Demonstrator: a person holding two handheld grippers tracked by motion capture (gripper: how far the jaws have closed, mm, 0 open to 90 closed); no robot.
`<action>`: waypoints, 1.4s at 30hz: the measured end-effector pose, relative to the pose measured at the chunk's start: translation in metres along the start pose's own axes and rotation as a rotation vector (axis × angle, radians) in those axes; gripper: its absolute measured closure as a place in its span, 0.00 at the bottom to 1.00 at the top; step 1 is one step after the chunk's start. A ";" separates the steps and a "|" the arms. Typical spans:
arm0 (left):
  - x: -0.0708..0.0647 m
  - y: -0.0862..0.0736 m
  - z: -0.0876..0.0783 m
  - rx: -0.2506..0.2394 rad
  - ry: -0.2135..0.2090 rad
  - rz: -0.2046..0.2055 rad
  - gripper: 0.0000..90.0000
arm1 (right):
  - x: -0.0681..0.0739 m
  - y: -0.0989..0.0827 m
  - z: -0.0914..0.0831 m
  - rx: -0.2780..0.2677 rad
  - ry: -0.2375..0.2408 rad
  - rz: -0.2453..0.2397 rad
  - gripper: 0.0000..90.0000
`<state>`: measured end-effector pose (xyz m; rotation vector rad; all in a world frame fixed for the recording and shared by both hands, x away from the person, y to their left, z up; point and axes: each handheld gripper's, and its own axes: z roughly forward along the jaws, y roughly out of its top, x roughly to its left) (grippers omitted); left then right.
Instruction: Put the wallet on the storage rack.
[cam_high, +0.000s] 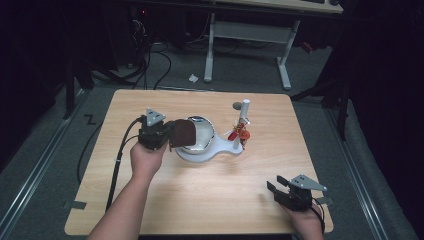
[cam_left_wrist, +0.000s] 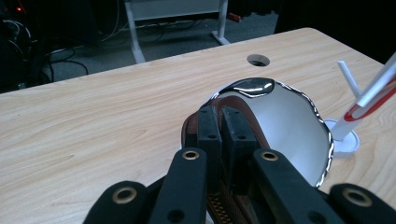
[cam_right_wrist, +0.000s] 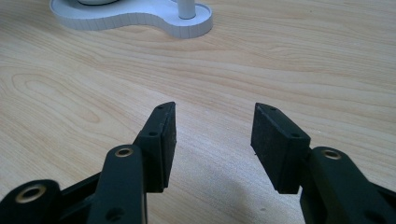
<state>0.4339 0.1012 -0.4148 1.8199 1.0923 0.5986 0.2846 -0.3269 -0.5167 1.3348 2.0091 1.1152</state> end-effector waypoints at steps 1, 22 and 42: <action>-0.001 0.000 0.002 0.005 0.001 -0.003 0.97 | 0.000 0.000 0.000 0.000 0.001 0.000 0.56; -0.020 0.005 0.019 0.034 0.052 0.008 0.96 | 0.001 0.000 -0.002 0.000 0.012 -0.011 0.56; -0.023 0.002 0.037 -0.003 0.026 -0.048 0.75 | 0.001 -0.001 -0.001 0.006 0.019 -0.011 0.56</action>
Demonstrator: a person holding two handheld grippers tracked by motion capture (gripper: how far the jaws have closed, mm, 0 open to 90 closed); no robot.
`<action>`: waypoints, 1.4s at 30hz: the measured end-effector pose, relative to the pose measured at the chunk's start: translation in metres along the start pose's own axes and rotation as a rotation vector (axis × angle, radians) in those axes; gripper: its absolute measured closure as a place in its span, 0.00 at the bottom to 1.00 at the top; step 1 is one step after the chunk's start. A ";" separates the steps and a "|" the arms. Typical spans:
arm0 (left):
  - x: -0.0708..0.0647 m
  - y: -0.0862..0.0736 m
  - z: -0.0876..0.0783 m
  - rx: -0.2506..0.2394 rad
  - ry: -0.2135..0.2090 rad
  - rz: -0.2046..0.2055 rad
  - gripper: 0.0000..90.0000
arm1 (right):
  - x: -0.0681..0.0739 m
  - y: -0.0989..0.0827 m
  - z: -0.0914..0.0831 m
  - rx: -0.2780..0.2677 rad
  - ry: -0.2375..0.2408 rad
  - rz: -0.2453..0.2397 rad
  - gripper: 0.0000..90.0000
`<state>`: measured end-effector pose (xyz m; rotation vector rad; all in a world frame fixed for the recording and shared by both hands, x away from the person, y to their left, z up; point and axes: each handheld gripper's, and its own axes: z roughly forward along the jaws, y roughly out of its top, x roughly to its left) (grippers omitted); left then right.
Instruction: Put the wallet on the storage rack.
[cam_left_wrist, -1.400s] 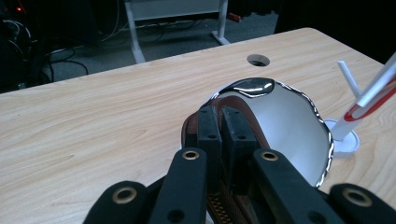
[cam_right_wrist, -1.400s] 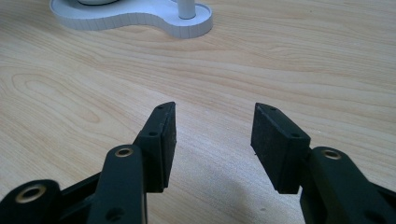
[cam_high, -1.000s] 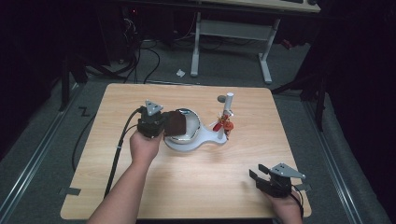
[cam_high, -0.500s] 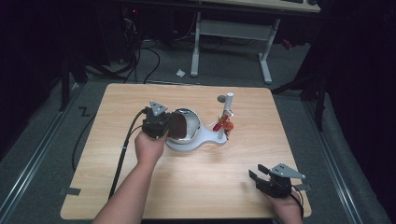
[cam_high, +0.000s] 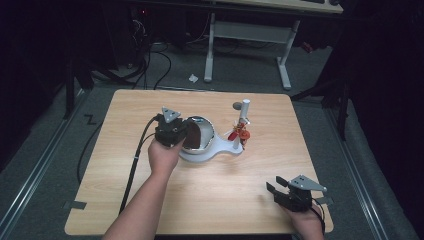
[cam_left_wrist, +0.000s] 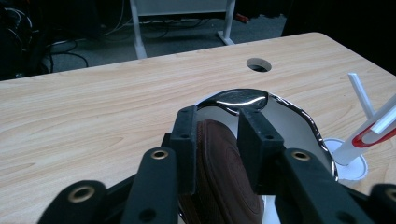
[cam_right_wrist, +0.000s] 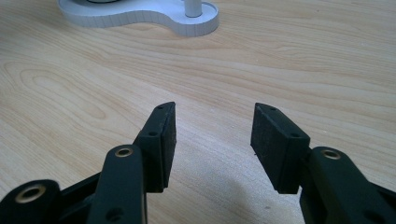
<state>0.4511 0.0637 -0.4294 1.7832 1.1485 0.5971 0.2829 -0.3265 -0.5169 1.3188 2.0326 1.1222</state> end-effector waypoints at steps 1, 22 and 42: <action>0.000 0.000 0.000 -0.004 -0.003 -0.003 0.73 | 0.000 0.000 0.000 0.000 0.000 -0.001 0.56; 0.007 0.005 -0.023 -0.040 -0.081 0.000 0.50 | 0.001 0.000 0.002 0.007 0.000 -0.007 0.56; 0.027 -0.020 -0.073 -0.081 -0.153 -0.003 0.30 | 0.004 -0.001 0.004 0.015 0.001 -0.013 0.56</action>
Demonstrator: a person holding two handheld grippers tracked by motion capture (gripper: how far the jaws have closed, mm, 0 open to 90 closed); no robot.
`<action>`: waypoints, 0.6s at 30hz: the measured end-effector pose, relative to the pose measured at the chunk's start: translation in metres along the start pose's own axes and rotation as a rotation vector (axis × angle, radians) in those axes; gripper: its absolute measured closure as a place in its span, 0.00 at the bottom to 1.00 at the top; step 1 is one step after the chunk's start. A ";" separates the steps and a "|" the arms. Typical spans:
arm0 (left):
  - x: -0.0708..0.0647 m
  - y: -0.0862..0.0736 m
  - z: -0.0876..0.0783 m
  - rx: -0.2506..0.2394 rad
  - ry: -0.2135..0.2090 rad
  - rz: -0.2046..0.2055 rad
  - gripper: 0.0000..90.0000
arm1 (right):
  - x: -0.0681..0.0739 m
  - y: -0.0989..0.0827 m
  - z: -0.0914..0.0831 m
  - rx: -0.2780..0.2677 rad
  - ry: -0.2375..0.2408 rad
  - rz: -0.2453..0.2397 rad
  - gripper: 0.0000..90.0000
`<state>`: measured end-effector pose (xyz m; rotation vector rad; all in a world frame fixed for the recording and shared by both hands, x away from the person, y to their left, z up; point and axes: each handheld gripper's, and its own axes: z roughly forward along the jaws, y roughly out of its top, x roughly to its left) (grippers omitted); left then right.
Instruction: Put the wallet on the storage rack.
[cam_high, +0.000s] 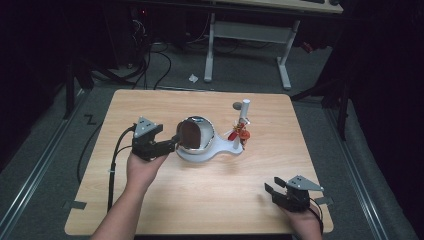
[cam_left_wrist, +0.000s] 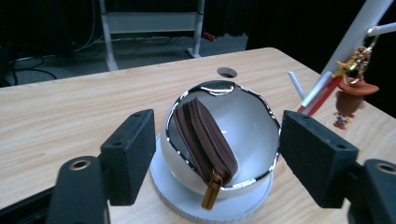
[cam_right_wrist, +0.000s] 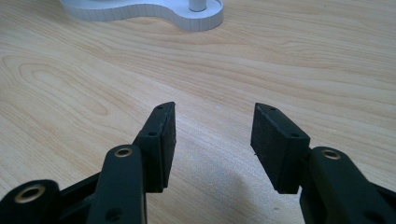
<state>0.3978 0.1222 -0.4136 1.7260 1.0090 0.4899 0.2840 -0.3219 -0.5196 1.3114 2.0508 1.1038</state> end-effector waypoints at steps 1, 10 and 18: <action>0.001 -0.002 -0.003 -0.001 -0.004 -0.002 0.30 | 0.000 0.000 0.000 0.001 0.000 0.000 0.56; 0.012 -0.025 -0.020 0.015 -0.012 -0.020 0.27 | 0.001 0.000 0.001 0.006 -0.001 -0.002 0.56; 0.023 -0.061 -0.022 0.086 -0.020 -0.047 0.28 | 0.002 -0.001 0.002 0.011 0.002 -0.004 0.56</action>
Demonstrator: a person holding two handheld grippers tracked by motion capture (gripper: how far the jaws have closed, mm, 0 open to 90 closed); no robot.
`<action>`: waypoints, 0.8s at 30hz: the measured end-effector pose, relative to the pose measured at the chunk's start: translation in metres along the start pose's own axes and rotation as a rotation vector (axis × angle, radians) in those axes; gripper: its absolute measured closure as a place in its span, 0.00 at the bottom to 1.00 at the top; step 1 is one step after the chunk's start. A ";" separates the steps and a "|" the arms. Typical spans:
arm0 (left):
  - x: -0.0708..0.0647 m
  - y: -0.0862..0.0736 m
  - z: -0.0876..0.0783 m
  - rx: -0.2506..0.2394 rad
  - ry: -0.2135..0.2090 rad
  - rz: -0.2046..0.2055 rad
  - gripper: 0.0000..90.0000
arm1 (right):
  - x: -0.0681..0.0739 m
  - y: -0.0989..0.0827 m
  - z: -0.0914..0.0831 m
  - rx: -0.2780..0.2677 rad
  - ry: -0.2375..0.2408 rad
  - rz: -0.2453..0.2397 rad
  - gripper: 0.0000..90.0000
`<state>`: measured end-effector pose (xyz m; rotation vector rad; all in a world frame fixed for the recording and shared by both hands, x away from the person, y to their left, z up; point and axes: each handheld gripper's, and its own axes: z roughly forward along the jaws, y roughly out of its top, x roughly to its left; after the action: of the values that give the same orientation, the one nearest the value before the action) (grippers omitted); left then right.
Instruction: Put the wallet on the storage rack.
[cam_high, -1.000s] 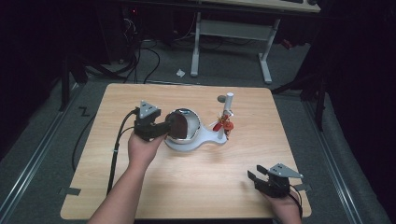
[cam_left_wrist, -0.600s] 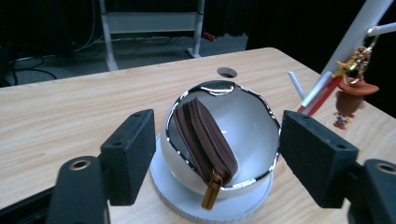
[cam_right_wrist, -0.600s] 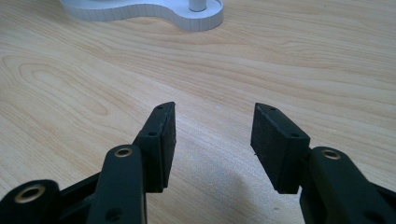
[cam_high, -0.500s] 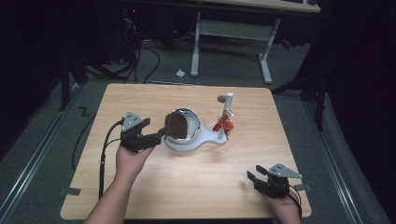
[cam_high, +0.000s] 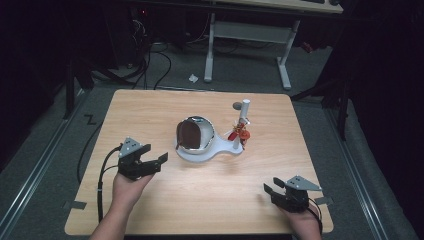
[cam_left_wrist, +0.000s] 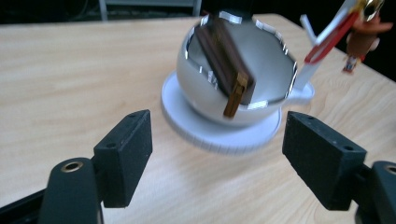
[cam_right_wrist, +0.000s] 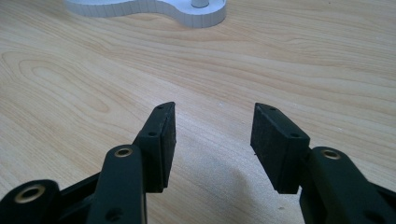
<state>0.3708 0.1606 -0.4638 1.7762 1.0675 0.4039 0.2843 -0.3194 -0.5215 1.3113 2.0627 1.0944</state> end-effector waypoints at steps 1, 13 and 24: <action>0.001 -0.004 0.001 0.012 -0.003 -0.001 0.28 | 0.000 0.000 0.000 0.001 0.001 -0.002 0.56; -0.002 -0.063 0.008 0.178 -0.006 0.037 0.28 | 0.001 -0.002 0.001 0.012 -0.006 0.001 0.56; 0.019 -0.087 -0.023 0.173 0.003 0.013 0.29 | 0.000 -0.001 0.005 0.025 -0.040 0.012 0.56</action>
<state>0.3237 0.2005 -0.5327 1.9360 1.1221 0.3304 0.2875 -0.3179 -0.5254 1.3485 2.0487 1.0422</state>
